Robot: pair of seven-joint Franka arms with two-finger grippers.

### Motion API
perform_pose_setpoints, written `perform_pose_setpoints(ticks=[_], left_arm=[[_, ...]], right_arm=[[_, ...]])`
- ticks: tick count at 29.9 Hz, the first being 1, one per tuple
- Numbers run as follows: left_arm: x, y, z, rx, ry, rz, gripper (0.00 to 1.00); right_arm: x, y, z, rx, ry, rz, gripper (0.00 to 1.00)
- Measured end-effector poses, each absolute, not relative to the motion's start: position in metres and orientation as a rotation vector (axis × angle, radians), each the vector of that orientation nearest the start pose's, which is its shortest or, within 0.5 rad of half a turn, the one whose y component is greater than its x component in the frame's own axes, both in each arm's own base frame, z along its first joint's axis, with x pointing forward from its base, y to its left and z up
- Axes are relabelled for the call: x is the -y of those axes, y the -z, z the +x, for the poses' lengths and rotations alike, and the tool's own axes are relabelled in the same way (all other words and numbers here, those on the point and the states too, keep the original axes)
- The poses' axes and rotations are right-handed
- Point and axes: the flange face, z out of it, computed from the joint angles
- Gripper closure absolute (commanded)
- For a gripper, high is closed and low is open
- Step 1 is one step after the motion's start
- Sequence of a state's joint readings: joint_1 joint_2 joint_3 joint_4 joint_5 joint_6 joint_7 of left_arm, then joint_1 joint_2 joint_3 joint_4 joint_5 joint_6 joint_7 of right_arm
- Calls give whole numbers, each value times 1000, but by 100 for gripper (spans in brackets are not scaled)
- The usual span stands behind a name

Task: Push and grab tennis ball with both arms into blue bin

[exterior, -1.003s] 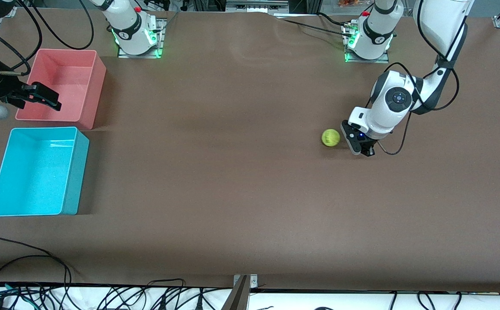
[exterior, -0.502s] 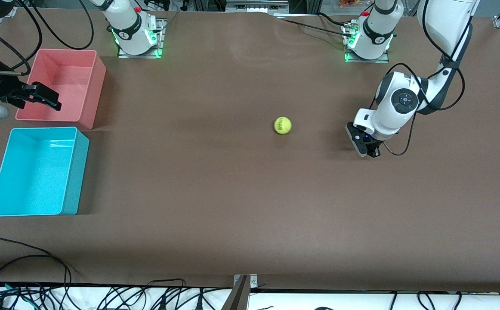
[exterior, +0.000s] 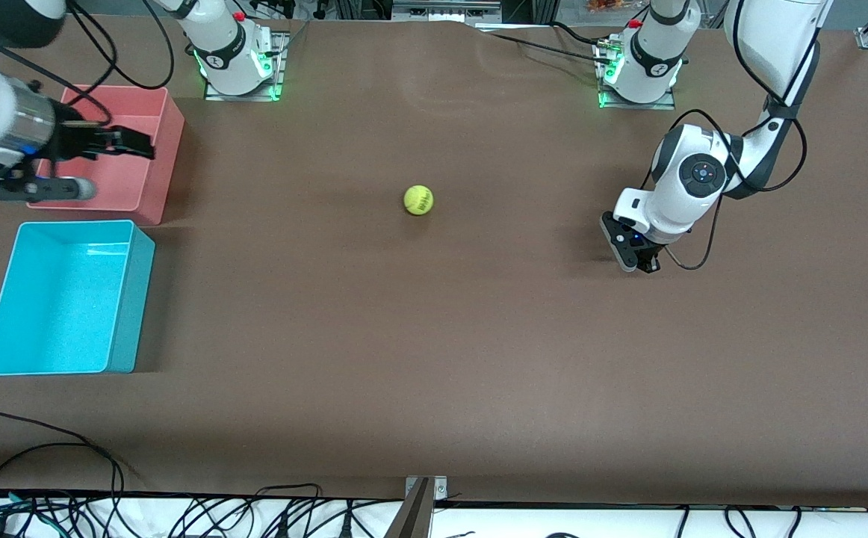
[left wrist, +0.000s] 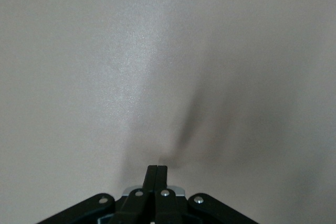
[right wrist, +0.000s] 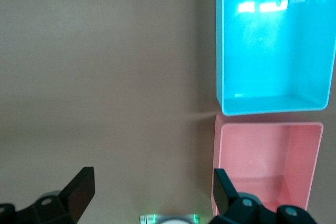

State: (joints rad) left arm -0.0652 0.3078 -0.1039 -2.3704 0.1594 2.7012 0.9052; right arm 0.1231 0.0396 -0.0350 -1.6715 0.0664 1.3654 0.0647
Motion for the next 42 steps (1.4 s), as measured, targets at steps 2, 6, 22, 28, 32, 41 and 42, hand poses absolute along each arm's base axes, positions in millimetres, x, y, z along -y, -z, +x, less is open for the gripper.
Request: perform_pose_setpoints(ticks=[2,6,22,28,32,41,42], left_arm=[[93,-198,502,-1764,17,-2544,100],[93,-198,501,-1765,15,-2545,100],[93,-198,501,-1765,13,-2545,100],[93,-198,501,-1765,13,-2545,100],[93,-198,501,-1765,13,-2545,100],[92,-231,510,-1743,50,-2529,63],[92,-235,510,-1740,52,-2528,59]], right_arm=[[-68,-532,529,69,-590,-3042,0],[-95,-506,525,136,-673,-3032,0],[-144,-386,488,223,-760,-2992,0],[-155,-359,469,261,-773,-2996,0],[-161,-338,456,280,-766,-3002,0],[-172,-307,434,325,-749,-3013,0],[-172,-306,434,325,-748,-3013,0]])
